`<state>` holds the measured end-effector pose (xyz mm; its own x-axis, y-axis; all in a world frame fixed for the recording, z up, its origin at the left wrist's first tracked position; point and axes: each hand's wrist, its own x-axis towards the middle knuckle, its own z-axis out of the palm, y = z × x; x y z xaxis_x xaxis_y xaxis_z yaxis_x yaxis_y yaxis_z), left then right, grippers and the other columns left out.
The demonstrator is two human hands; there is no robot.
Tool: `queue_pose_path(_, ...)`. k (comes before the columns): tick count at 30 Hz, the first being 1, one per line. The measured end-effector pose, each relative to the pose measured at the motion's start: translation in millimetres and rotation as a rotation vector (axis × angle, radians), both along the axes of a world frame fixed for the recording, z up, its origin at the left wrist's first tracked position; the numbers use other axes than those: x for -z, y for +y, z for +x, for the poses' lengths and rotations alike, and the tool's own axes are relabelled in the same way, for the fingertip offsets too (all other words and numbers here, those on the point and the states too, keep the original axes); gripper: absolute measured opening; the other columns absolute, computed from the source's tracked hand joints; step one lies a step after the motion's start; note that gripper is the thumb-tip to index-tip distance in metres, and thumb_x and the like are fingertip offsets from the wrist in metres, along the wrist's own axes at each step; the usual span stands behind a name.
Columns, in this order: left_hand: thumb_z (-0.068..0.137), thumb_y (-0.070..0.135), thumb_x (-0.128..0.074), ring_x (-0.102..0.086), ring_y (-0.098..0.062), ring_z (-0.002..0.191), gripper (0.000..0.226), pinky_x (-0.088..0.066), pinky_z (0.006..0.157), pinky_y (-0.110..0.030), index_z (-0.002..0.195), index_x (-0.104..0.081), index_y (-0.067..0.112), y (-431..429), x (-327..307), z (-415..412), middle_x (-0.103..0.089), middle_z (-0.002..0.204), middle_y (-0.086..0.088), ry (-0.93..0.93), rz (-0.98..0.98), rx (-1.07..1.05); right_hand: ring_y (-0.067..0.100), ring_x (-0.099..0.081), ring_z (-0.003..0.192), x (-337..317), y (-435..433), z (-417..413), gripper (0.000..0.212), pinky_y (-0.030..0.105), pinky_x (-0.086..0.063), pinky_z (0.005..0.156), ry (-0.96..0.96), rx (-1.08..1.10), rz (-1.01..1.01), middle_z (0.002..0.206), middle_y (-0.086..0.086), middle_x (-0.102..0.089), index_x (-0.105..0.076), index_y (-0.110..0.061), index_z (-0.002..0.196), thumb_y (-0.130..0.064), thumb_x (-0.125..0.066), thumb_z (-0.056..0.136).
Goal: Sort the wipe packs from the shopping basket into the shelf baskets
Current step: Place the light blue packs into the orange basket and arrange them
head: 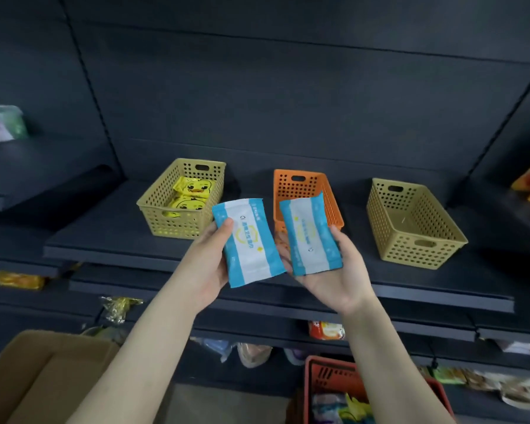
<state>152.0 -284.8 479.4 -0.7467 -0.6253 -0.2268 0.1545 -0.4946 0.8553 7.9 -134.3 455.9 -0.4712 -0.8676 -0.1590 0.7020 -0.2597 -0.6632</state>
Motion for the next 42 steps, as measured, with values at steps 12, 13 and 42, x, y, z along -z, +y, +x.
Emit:
queue_pose_path(12, 0.097, 0.030, -0.055, -0.068, -0.019, 0.101, 0.020, -0.056, 0.083, -0.044, 0.115, -0.062, 0.027, -102, 14, -108, -0.071, 0.113, 0.000, -0.093, 0.012, -0.061, 0.024, -0.068, 0.107, -14, -93, -135, 0.043, 0.039, -0.056, 0.087, 0.274, 0.138, 0.379, 0.117, 0.009, -0.070, -0.058, -0.014, 0.126, -0.044, -0.045, 0.096)
queue_pose_path(13, 0.096, 0.030, -0.055, -0.068, -0.019, 0.101, 0.019, -0.056, 0.085, -0.045, 0.113, -0.063, 0.027, -110, 17, -121, -0.071, 0.113, -0.001, -0.102, 0.017, -0.061, 0.024, -0.069, 0.104, -13, -101, -149, 0.043, 0.039, -0.057, 0.086, 0.269, 0.159, 0.413, 0.115, 0.008, -0.071, -0.058, -0.015, 0.125, -0.044, -0.047, 0.096)
queue_pose_path(42, 0.095, 0.026, -0.059, -0.069, -0.024, 0.095, 0.021, -0.059, 0.062, -0.042, 0.113, -0.060, 0.015, -229, 65, -251, -0.068, 0.111, -0.012, -0.240, 0.266, -0.129, 0.023, -0.066, 0.101, 99, -246, -267, 0.027, 0.031, -0.055, 0.083, -0.207, 0.504, 0.989, 0.115, 0.013, -0.066, -0.055, -0.009, 0.106, -0.014, -0.071, 0.085)
